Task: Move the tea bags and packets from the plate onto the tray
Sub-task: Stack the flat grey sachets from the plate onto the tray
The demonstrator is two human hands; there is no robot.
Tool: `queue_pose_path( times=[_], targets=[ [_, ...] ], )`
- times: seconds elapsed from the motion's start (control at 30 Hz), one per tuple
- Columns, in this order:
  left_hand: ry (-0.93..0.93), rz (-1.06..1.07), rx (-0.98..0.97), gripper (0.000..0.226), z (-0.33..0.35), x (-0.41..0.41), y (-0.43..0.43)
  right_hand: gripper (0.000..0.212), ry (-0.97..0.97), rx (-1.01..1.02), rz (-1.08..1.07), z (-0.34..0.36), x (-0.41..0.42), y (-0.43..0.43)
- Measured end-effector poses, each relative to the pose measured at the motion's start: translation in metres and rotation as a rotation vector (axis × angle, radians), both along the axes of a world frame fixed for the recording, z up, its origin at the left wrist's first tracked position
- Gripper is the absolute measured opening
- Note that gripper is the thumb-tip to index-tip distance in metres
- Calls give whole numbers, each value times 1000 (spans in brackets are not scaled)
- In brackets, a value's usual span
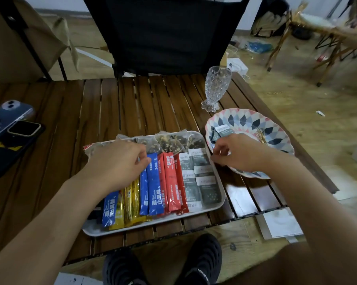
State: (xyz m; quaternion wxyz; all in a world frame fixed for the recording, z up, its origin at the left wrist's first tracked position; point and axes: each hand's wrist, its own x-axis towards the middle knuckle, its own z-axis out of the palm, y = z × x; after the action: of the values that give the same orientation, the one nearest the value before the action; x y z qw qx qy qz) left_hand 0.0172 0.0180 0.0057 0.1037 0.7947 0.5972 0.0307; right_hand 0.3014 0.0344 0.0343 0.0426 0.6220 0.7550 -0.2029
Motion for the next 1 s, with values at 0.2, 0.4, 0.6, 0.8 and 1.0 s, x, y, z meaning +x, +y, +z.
queue_pose_path(
  times=[0.2, 0.4, 0.6, 0.8, 1.0],
  targets=[
    [9, 19, 5, 20, -3, -1, 1, 9, 37, 52, -399, 15, 69, 31],
    [20, 12, 20, 18, -1, 4, 0, 47, -87, 100, -482, -26, 91, 23],
    [18, 22, -6, 19, 0, 9, 0, 59, -162, 22, -525, -38, 83, 28],
    [21, 34, -30, 19, -2, 11, -2, 71, -106, 43, -597, -31, 79, 26],
    [-2, 48, -38, 20, -2, 10, -1, 54, -14, 113, -654, -28, 88, 26]
  ],
)
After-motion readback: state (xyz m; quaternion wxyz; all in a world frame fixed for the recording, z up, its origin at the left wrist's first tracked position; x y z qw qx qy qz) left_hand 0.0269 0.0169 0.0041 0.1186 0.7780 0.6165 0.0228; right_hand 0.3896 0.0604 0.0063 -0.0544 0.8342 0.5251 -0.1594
